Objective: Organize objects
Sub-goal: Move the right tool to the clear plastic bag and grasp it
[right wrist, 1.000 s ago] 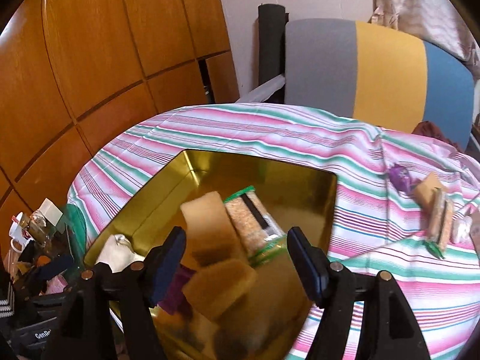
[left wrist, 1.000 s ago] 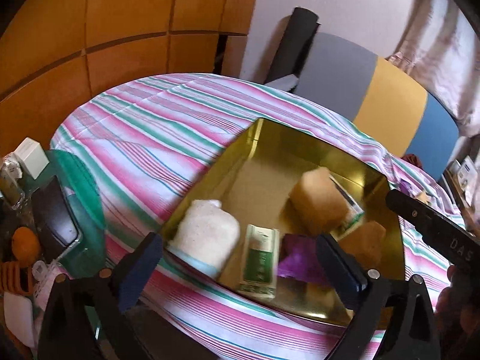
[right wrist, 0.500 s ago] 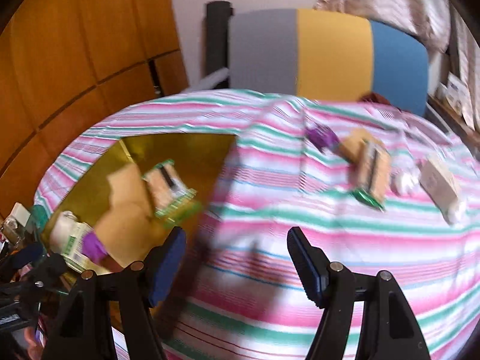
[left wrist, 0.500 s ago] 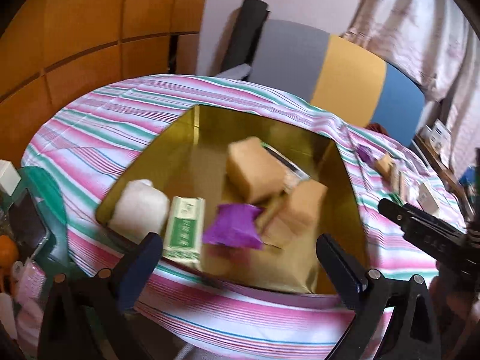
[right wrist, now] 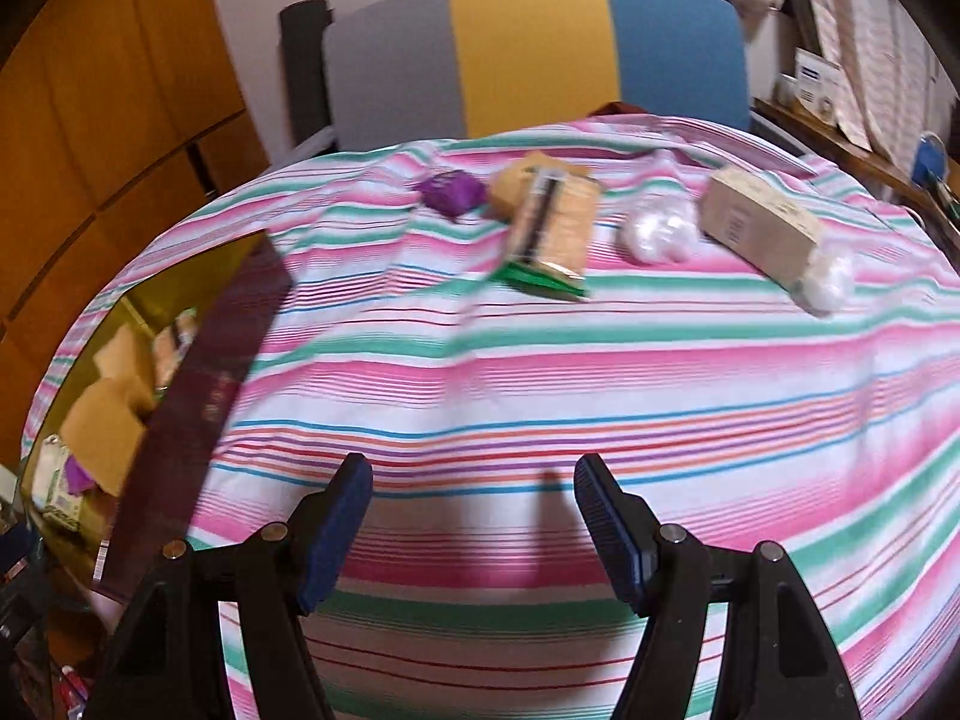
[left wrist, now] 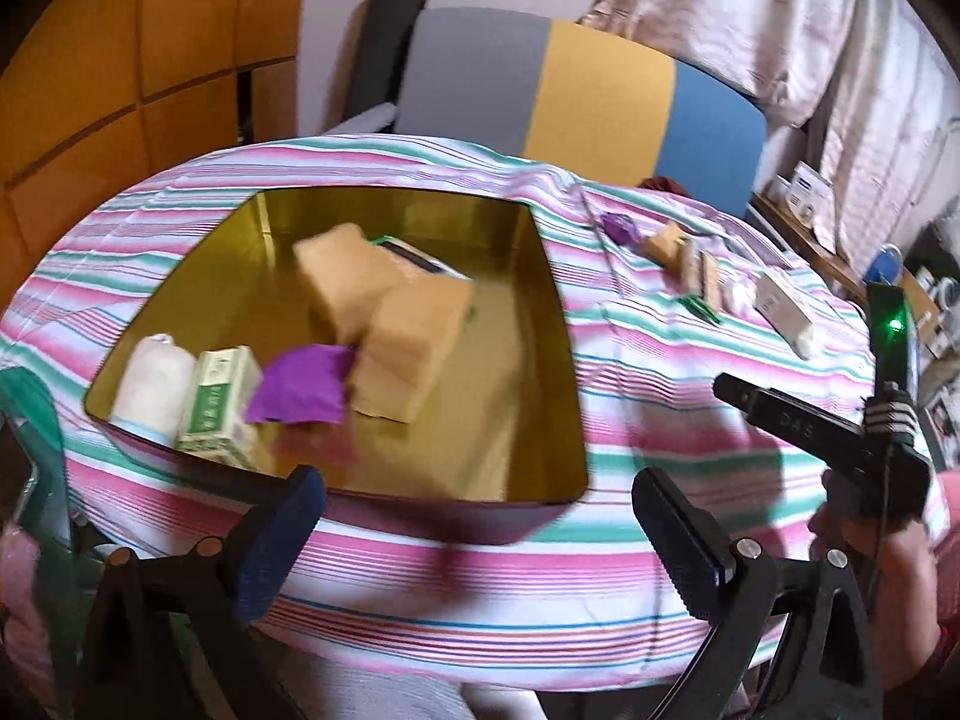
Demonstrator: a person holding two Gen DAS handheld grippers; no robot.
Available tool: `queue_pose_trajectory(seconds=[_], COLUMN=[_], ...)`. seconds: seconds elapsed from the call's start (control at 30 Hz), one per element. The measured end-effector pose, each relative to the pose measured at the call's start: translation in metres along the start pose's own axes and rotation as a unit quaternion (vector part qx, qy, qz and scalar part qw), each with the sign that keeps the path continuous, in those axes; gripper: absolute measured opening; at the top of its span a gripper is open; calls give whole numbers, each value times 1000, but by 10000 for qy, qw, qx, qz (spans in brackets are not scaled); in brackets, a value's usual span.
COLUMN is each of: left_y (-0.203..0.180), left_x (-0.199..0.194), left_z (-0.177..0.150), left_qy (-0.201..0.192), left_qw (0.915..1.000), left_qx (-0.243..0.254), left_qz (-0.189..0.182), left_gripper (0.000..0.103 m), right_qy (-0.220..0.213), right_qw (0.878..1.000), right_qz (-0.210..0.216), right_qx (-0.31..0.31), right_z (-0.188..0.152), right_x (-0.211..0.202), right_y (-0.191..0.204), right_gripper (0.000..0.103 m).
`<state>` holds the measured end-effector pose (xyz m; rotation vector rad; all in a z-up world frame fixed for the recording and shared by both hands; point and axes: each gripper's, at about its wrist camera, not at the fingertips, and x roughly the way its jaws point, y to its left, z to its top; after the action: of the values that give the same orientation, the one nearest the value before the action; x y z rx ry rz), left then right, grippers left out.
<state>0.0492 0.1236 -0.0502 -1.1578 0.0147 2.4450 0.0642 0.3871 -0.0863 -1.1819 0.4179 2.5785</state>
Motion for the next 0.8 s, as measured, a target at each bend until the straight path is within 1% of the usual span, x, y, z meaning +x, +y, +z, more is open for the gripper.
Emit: queue_pose_trajectory(seconds=[0.1, 0.23, 0.33, 0.4, 0.5, 0.53, 0.7, 0.73, 0.8], left_y=[-15, -34, -49, -59, -70, -73, -85, -88, -92], left_x=[2, 5, 8, 10, 14, 15, 25, 27, 29], left_z=[-4, -6, -8, -9, -12, -13, -19, -19, -20], left_qy=[87, 165, 234, 266, 340, 371, 570, 600, 644], left_qw=[9998, 9988, 9977, 9966, 9951, 9947, 9927, 9923, 9915], left_qx=[181, 423, 593, 718, 870, 904, 1005, 1022, 1065], left_qz=[-94, -189, -247, -289, -312, -315, -345, -358, -368], left_gripper=[103, 103, 103, 103, 103, 103, 103, 103, 103], right_qy=[-54, -236, -399, -546, -741, -800, -899, -890, -760], right_qw=[9997, 9975, 9929, 9877, 9793, 9741, 9539, 9525, 9543], right_qz=[-200, -531, -917, -1132, -1249, -1311, -1389, -1340, -1309], right_qx=[118, 406, 639, 935, 1410, 1660, 2503, 2587, 2578], right_z=[-2, 3, 17, 33, 54, 62, 84, 88, 92], right_x=[2, -1, -2, -2, -3, -3, 2, 7, 18], right_y=[-20, -59, -94, -127, -167, -185, -238, -246, -252], right_gripper=[71, 71, 71, 71, 71, 71, 71, 71, 71])
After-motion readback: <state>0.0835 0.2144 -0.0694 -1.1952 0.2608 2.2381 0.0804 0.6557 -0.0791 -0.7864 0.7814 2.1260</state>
